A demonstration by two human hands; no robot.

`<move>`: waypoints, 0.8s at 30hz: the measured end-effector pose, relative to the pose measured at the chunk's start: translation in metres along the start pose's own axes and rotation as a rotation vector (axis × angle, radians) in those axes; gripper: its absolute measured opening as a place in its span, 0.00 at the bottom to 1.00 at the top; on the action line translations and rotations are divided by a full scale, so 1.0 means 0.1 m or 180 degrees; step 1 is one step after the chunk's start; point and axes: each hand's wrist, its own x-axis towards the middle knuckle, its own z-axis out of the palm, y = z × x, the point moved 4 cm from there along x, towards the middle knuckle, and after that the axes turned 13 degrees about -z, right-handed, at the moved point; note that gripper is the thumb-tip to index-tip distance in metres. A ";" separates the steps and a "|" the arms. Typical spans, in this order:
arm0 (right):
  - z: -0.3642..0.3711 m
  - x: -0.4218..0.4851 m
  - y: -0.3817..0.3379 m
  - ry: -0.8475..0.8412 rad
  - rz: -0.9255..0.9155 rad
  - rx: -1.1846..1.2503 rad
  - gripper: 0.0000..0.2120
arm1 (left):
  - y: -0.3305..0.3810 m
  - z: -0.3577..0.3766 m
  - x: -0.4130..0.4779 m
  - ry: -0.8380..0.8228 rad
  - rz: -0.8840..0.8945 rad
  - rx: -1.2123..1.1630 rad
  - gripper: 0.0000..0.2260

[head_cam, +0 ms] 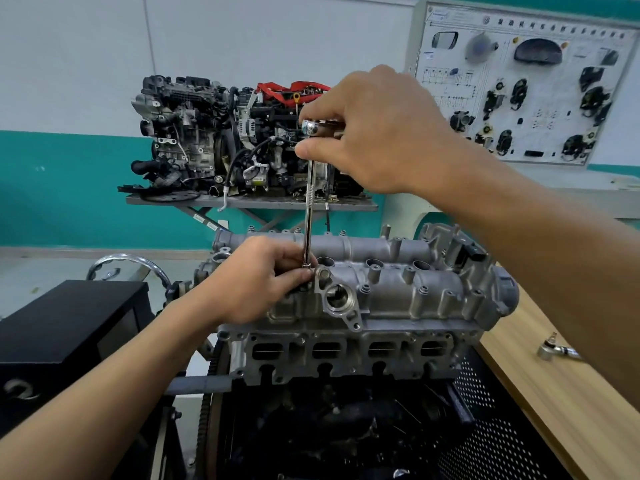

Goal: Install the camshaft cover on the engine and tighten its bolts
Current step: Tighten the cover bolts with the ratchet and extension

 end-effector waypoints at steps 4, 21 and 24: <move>0.10 -0.04 0.18 -0.0047 -0.0319 0.1588 0.12 | -0.02 -0.01 0.02 -0.0053 -0.0032 0.0015 0.06; 0.27 0.08 0.30 0.0029 -0.0021 0.1598 0.15 | -0.01 -0.03 0.05 -0.0019 -0.0163 -0.0070 0.06; 0.23 0.04 0.23 0.0136 -0.0233 0.1615 0.14 | 0.00 -0.01 0.00 0.0196 -0.0009 -0.0045 0.05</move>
